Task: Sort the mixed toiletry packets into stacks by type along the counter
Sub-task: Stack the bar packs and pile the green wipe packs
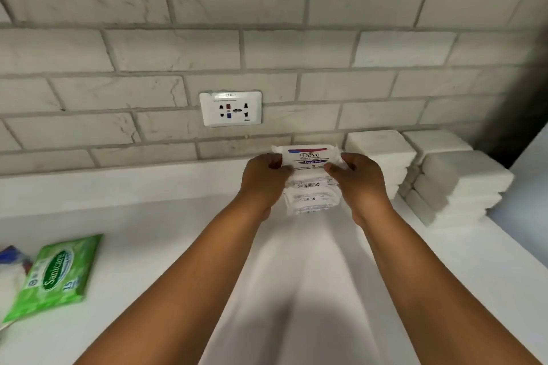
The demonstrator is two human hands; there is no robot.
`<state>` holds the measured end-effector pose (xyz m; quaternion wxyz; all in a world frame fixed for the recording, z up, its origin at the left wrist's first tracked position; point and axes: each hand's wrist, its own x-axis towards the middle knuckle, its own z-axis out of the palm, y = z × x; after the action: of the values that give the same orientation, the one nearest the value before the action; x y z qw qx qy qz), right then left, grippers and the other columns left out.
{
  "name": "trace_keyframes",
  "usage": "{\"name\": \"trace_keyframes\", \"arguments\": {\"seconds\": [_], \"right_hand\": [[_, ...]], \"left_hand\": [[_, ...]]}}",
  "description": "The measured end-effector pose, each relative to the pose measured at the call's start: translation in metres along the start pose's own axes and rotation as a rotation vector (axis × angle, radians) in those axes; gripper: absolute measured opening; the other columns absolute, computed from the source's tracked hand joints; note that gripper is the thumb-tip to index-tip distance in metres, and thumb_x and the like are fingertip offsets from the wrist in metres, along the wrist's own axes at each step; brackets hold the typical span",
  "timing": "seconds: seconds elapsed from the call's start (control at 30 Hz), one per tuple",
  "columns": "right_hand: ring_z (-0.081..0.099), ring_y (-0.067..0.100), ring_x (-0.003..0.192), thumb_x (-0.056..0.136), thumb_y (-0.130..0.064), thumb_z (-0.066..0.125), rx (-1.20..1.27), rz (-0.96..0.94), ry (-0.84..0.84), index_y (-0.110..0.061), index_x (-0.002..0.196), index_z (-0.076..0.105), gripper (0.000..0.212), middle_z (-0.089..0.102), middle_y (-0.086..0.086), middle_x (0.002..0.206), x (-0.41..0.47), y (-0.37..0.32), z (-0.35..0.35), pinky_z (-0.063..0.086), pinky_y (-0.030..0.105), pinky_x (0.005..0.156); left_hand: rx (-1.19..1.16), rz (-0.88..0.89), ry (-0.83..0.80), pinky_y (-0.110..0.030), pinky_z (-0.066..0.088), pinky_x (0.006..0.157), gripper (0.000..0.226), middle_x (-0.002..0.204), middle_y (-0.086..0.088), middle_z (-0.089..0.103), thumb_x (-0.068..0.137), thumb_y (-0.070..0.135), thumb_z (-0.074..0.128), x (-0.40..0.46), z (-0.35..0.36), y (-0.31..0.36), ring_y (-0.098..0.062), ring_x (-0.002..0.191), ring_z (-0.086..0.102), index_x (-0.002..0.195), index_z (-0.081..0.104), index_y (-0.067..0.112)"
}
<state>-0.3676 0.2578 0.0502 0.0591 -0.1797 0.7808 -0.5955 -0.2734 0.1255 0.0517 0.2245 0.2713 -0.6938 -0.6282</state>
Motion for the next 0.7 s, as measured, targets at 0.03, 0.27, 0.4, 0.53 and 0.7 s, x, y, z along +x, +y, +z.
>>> {"name": "trace_keyframes", "arguments": {"seconds": [0.03,0.27,0.4,0.53,0.7], "right_hand": [[0.064,0.022,0.077,0.081,-0.021,0.068,-0.036,-0.008,0.012,-0.012,0.094,0.069,0.016,0.070,0.005,0.086,0.011,0.002,-0.001,0.049,0.031,0.065],[0.060,0.022,0.101,0.088,-0.021,0.060,-0.186,-0.055,0.028,-0.014,0.109,0.062,0.022,0.065,0.004,0.109,0.046,0.013,0.010,0.045,0.030,0.083],[0.054,0.023,0.116,0.096,-0.019,0.052,-0.304,-0.101,0.015,-0.008,0.132,0.051,0.038,0.059,0.010,0.129,0.050,0.020,0.015,0.032,0.014,0.080],[0.052,0.026,0.122,0.097,-0.021,0.049,-0.430,-0.164,0.032,-0.007,0.135,0.051,0.040,0.058,0.012,0.131,0.050,0.025,0.021,0.038,0.029,0.100],[0.055,0.031,0.114,0.099,-0.023,0.044,-0.613,-0.226,0.056,-0.005,0.125,0.055,0.034,0.062,0.015,0.118,0.048,0.024,0.024,0.044,0.037,0.093]], "left_hand": [[-0.001,0.000,0.000,-0.041,0.056,0.089,0.022,0.093,0.001,0.074,0.086,0.003,0.062,0.010,0.007,0.000,-0.021,0.091,0.070,0.082,0.071,0.023],[0.012,-0.058,0.041,-0.040,0.056,0.088,0.018,0.092,-0.002,0.074,0.086,0.003,0.062,0.050,0.024,-0.008,-0.024,0.089,0.070,0.083,0.070,0.020],[0.035,-0.071,0.036,-0.046,0.056,0.089,0.013,0.090,-0.004,0.075,0.086,0.009,0.065,0.058,0.025,-0.019,-0.025,0.088,0.071,0.082,0.071,0.020],[0.035,-0.081,0.051,-0.047,0.056,0.088,0.010,0.092,-0.002,0.075,0.086,0.014,0.065,0.064,0.027,-0.023,-0.024,0.088,0.071,0.094,0.071,0.015],[0.072,-0.089,0.056,-0.044,0.055,0.089,0.007,0.098,-0.005,0.072,0.090,0.017,0.063,0.060,0.029,-0.019,-0.029,0.094,0.069,0.093,0.068,0.016]]}}
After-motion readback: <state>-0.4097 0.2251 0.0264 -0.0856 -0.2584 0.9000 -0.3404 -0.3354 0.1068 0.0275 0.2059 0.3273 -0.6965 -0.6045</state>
